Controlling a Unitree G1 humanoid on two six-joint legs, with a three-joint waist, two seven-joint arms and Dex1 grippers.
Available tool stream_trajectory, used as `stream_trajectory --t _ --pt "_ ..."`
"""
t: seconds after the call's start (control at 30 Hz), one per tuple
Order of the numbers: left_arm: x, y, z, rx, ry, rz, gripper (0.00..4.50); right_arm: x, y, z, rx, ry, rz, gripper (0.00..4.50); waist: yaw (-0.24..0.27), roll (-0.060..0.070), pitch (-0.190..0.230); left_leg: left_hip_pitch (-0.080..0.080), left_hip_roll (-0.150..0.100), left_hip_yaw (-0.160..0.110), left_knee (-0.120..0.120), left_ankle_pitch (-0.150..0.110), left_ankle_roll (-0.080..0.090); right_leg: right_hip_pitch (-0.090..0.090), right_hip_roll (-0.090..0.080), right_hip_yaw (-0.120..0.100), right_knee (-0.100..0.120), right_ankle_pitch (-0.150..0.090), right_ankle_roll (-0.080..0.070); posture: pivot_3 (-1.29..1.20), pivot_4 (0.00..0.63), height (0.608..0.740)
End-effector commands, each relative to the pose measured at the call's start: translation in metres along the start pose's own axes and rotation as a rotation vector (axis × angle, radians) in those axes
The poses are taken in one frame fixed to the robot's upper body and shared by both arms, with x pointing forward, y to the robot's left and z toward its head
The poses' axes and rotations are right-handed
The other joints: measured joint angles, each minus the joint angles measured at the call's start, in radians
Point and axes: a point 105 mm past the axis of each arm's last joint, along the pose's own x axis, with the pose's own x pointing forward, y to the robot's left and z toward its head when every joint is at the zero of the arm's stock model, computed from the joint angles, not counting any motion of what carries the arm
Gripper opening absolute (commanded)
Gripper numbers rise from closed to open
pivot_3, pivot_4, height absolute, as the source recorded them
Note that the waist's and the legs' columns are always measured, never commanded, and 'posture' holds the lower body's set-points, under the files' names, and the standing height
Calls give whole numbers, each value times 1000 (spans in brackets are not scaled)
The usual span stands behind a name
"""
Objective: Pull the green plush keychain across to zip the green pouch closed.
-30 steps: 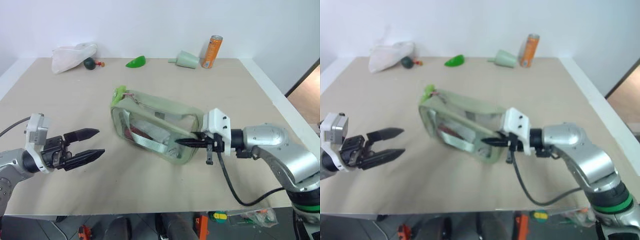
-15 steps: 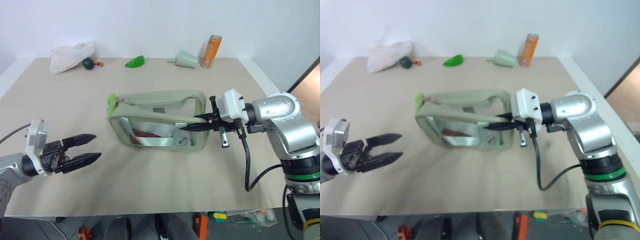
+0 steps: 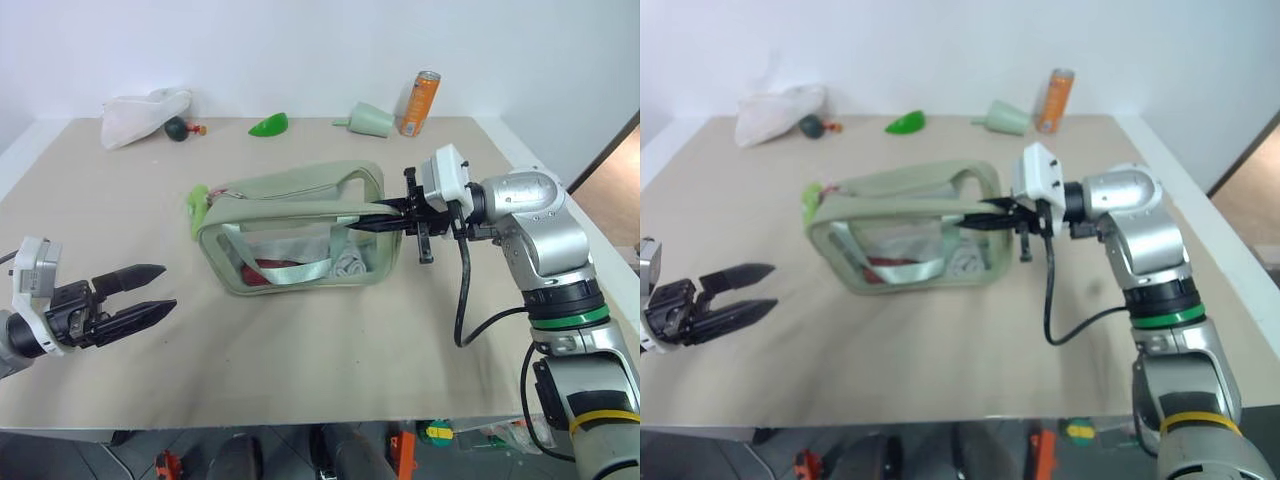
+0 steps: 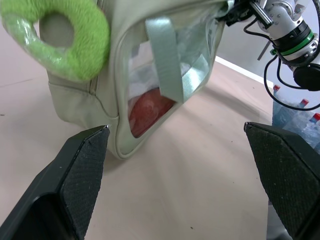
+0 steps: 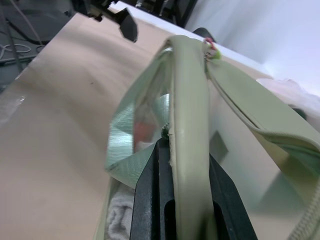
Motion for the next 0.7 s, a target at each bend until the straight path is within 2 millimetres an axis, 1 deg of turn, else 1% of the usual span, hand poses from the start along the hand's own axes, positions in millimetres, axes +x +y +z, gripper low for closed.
stream_trajectory --t 0.03,0.13,0.2,0.27,0.33,0.37,0.4,0.53,0.57,0.67,0.7 --pt "-4 -1 10 29 -6 -5 4471 -7 3 13 -59 -31 -15 27 0 0 0 -1 0 0 0 -1 -1 0 0 0 0 0 0 0 150 740" --pt "-4 -1 10 29 -4 -10 4471 -4 15 7 -15 -30 9 27 1 0 0 -1 -1 -1 0 -2 -3 -1 -1 0 0 -2 0 0 150 740" --pt "-3 0 11 30 -4 -13 4471 1 33 -3 21 -14 58 27 1 0 0 -2 -1 0 0 -3 -4 -1 -2 0 0 -3 0 0 150 740" --pt "-1 1 12 30 -5 -16 4471 4 46 -11 42 2 89 27 0 0 0 -1 -1 0 0 -3 -4 -1 -2 0 0 -3 0 0 150 740" --pt "1 1 12 30 -5 -24 4471 6 49 -21 58 29 76 27 -3 0 0 0 0 0 0 -3 -4 0 -1 -1 0 -3 0 0 150 740" --pt "2 1 12 29 -5 -27 4471 7 48 -26 56 46 63 598 -4 0 0 1 0 1 0 -3 -4 0 -1 0 0 -2 1 0 150 740" --pt "3 1 12 29 -6 -30 4471 6 46 -28 60 56 47 764 -5 0 0 2 1 1 0 -3 -4 0 0 0 1 -2 0 0 150 740" --pt "7 0 12 27 -9 -38 4471 -1 26 -26 32 65 -51 2241 -4 0 0 3 3 0 1 -1 -4 1 3 0 1 0 1 0 150 740" --pt "7 0 11 26 -10 -40 4471 -4 21 -24 22 65 -78 2481 -4 0 0 4 4 0 1 -1 -4 1 4 0 1 0 1 0 150 740" --pt "10 -1 10 22 -10 -45 4471 -10 12 -19 20 59 -121 3493 -4 0 0 4 5 0 1 -1 -4 1 5 0 1 0 0 0 150 740" --pt "11 -1 9 20 -11 -47 4471 -13 9 -17 16 60 -143 3905 -3 0 0 4 5 0 0 -1 -4 1 6 0 1 0 0 0 150 740"
